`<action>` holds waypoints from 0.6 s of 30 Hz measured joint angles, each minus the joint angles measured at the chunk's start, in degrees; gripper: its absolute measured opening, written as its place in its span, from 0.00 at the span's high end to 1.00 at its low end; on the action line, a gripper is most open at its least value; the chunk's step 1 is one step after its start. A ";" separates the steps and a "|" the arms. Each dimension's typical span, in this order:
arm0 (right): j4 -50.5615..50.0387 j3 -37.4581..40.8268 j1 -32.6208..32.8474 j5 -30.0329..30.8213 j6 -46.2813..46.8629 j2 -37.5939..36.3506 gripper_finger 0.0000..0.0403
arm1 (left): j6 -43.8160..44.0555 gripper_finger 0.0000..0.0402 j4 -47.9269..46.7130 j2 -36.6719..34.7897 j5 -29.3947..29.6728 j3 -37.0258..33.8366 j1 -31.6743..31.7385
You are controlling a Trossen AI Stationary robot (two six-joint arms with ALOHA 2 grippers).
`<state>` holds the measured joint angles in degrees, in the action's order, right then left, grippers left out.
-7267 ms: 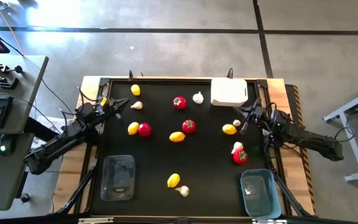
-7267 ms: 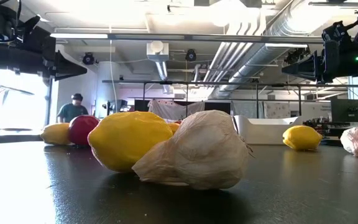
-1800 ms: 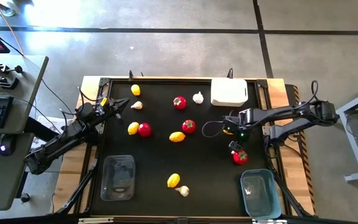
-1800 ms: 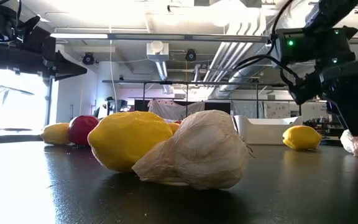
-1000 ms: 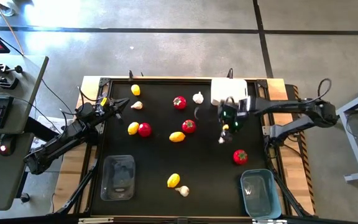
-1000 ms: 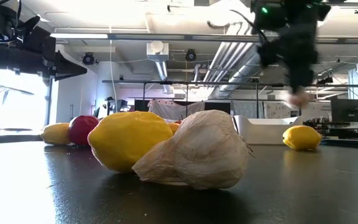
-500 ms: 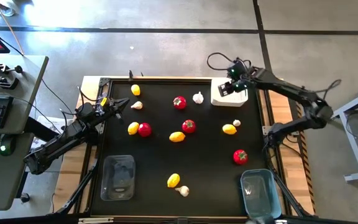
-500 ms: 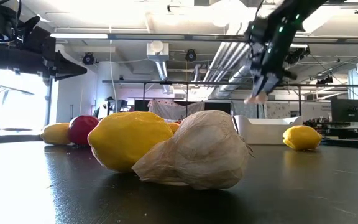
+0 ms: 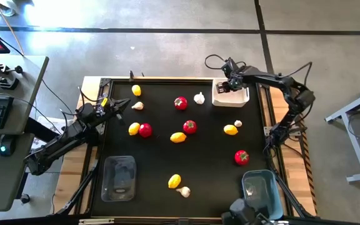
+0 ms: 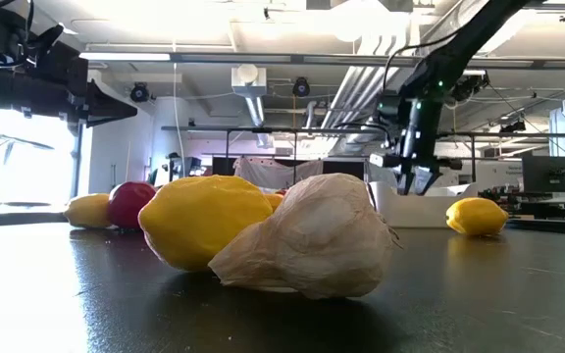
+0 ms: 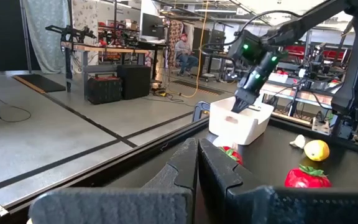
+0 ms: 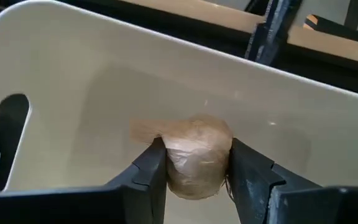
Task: Sort produce into baskets
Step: Put the garlic into the white bin
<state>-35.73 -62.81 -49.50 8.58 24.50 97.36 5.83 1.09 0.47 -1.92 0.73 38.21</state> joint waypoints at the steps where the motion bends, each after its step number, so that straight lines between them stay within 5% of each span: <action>1: 0.97 0.00 0.00 0.00 0.20 0.34 0.70 | 0.01 1.00 0.01 0.00 -0.01 -0.01 -0.01; 11: 3.98 0.00 0.44 -0.62 0.27 1.66 0.69 | 0.01 1.00 0.01 0.00 -0.02 0.00 0.00; 18: 3.81 0.00 0.90 2.33 -1.92 1.66 0.54 | 0.00 1.00 0.00 0.00 -0.01 0.00 0.00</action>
<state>-31.92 -62.81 -48.59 10.91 22.58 99.02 5.83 1.09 0.47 -1.92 0.73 38.22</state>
